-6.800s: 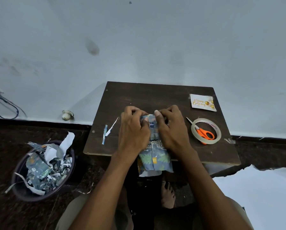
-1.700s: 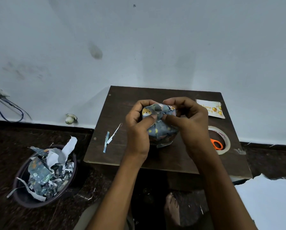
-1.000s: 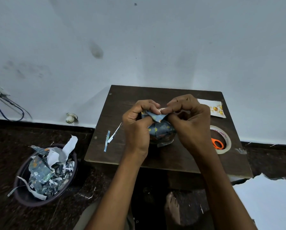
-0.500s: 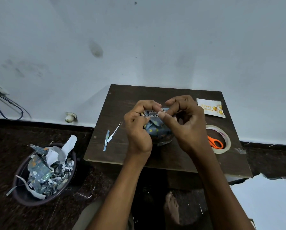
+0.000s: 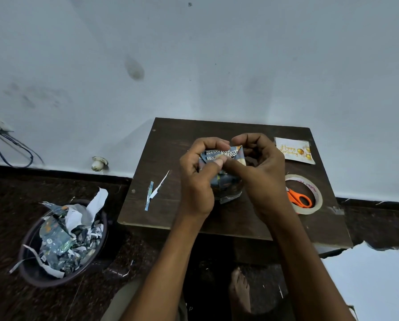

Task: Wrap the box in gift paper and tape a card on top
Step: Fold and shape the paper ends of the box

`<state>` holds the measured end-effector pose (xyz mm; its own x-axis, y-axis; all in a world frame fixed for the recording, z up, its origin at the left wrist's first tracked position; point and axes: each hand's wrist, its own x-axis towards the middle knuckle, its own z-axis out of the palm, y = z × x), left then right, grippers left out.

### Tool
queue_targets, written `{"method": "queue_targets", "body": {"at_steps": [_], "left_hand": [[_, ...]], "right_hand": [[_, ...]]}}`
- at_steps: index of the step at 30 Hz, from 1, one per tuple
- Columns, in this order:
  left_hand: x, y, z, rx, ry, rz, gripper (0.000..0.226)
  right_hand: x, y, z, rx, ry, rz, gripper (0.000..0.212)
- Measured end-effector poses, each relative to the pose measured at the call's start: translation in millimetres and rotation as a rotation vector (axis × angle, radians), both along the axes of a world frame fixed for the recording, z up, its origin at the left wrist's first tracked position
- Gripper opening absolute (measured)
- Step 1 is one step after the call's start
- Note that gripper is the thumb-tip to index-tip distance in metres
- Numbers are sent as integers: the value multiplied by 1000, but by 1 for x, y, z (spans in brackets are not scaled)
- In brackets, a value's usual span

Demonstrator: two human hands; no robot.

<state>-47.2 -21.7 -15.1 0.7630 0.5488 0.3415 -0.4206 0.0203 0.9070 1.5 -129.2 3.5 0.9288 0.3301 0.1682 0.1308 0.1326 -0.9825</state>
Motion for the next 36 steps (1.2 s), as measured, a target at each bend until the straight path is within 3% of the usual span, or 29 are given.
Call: {"method": "queue_targets", "body": {"at_steps": [3, 7, 9, 12, 15, 17, 21, 28, 36], "left_hand": [[2, -2, 0, -44, -22, 115, 26], [4, 7, 7, -359, -99, 239, 22], [4, 21, 11, -574, -97, 274, 22], [0, 42, 11, -920, -67, 274, 42], [-4, 50, 7, -1089, -94, 255, 38], [-5, 50, 3, -1126, -99, 245, 33], [-5, 49, 0, -1152, -63, 233, 26], [-6, 45, -1, -1169, -2, 232, 34], [-2, 44, -8, -1161, 48, 224, 37]], "right_hand": [[6, -4, -5, 110, 82, 87, 34], [9, -10, -5, 224, 101, 241, 51], [8, -13, -6, 124, 24, 181, 55], [10, -17, -11, -195, -122, -27, 65], [10, -19, -12, -210, 26, -22, 81], [7, -15, -13, -181, 121, 44, 79], [-5, 0, -15, -117, 136, 28, 47], [-6, -1, -4, 148, 396, 117, 50], [-6, -3, -3, 128, 194, -55, 22]]}}
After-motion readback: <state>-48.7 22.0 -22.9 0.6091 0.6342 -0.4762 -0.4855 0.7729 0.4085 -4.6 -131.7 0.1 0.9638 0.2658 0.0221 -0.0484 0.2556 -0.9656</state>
